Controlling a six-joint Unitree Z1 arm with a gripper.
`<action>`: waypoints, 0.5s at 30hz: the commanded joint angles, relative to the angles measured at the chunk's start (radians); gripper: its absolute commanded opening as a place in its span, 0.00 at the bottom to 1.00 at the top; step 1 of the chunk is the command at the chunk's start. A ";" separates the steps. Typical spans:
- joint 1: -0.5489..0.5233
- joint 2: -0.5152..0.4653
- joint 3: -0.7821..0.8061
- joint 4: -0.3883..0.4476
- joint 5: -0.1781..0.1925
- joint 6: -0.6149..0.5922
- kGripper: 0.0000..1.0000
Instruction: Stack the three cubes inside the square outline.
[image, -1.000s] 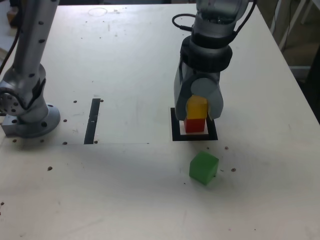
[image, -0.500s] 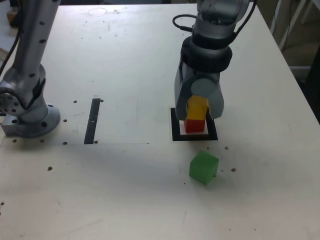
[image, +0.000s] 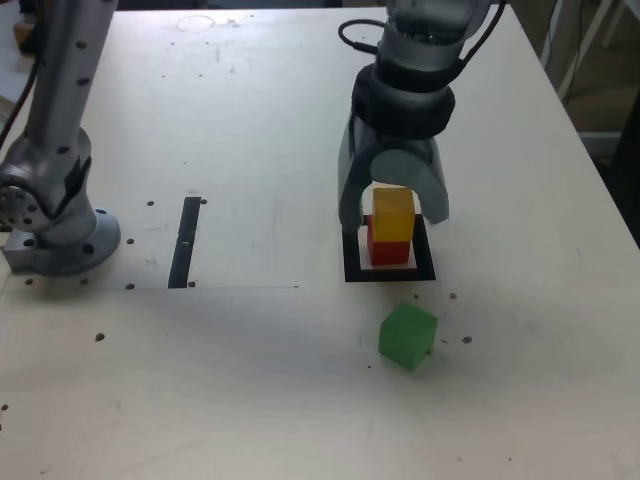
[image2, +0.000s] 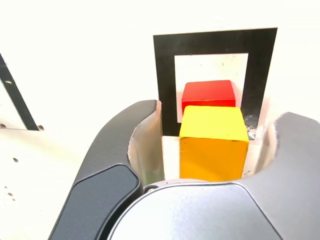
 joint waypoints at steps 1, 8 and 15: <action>-0.012 -0.019 -0.019 0.022 0.003 0.011 0.99; -0.081 -0.091 -0.073 0.076 0.025 0.081 0.99; -0.241 -0.111 -0.155 0.104 0.069 0.194 0.99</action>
